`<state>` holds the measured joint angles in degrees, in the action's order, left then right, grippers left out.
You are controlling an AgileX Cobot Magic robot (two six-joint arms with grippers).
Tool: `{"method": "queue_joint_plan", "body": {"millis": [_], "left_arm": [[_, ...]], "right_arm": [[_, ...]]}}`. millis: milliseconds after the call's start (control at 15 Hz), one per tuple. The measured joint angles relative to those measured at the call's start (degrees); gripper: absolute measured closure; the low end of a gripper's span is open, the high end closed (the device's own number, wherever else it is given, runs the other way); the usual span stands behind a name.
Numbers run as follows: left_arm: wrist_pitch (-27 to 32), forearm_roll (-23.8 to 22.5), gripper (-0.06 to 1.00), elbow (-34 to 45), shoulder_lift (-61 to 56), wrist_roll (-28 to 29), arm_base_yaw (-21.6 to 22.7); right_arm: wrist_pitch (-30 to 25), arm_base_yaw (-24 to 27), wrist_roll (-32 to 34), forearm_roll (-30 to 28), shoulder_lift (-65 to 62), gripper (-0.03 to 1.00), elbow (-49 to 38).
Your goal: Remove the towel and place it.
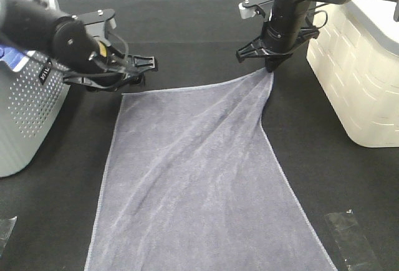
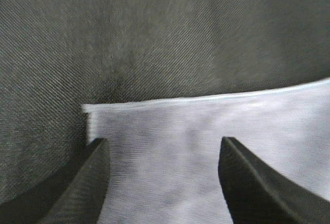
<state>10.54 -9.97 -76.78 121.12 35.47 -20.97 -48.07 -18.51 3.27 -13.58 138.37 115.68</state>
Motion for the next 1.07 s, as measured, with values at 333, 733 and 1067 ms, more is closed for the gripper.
{"method": "queue_joint_plan", "body": {"millis": [333, 733, 1067], "left_arm": [[16.0, -0.6, 0.35, -14.9, 7.7, -0.1, 0.0], [31.3, -1.0, 0.35, -28.0, 15.3, -3.5, 0.0], [31.5, -1.0, 0.37, -30.4, 17.9, -3.9, 0.0]], "right_arm": [[-0.1, 0.0, 0.7, -1.3, -0.1, 0.97, 0.0], [-0.1, 0.0, 0.7, -1.3, -0.1, 0.97, 0.0], [0.0, 0.0, 0.7, -1.3, -0.1, 0.97, 0.0]]}}
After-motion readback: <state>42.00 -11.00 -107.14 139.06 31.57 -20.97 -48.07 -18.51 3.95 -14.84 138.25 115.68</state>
